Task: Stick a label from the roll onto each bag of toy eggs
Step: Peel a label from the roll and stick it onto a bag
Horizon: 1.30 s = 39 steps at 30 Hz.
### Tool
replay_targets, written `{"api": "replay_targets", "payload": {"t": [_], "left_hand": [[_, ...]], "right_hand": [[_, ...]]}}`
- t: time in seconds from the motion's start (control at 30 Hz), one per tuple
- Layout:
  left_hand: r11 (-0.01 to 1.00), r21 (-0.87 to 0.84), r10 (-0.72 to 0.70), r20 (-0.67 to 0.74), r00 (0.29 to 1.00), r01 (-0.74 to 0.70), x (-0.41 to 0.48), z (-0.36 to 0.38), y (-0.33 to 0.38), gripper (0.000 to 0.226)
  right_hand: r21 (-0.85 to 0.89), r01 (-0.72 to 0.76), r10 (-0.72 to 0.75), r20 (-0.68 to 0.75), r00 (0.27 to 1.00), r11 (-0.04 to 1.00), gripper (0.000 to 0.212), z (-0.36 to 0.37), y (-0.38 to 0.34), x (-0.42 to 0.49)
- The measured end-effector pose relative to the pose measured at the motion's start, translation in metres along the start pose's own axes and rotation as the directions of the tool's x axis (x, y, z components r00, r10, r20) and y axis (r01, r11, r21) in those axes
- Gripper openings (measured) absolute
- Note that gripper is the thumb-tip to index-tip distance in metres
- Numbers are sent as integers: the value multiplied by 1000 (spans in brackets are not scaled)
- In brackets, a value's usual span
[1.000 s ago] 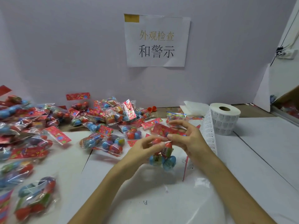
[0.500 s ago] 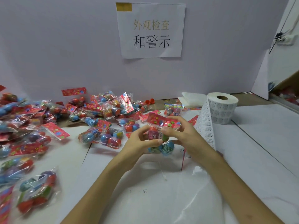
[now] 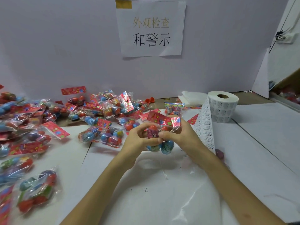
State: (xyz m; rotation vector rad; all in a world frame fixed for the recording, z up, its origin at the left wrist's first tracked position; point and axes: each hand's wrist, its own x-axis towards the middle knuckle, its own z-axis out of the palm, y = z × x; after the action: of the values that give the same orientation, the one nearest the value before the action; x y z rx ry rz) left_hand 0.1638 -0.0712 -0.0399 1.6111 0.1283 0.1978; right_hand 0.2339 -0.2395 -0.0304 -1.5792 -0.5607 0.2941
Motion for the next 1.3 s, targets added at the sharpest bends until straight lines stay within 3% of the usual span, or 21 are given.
{"api": "replay_targets", "payload": {"t": [0.2, 0.3, 0.4, 0.53, 0.63, 1.3], "left_hand": [[999, -41, -27, 132, 991, 32, -5, 7, 1, 52], [994, -83, -60, 152, 987, 74, -7, 8, 4, 55], [991, -106, -68, 95, 993, 78, -5, 8, 6, 44], [996, -88, -24, -100, 995, 16, 0, 5, 2, 18], [992, -127, -44, -154, 987, 24, 3, 2, 1, 30], [969, -242, -71, -41, 997, 59, 4, 3, -1, 13]], "right_hand": [[-99, 63, -72, -92, 993, 993, 49, 5, 1, 0], [-61, 70, -76, -92, 993, 996, 46, 1, 0, 1], [-48, 47, -50, -44, 998, 998, 49, -2, 1, 0], [-14, 3, -3, -4, 1000, 1000, 45, -3, 1, 1], [22, -2, 3, -21, 1000, 1000, 40, -3, -1, 2], [102, 63, -54, -87, 995, 993, 43, -5, -1, 2]]}}
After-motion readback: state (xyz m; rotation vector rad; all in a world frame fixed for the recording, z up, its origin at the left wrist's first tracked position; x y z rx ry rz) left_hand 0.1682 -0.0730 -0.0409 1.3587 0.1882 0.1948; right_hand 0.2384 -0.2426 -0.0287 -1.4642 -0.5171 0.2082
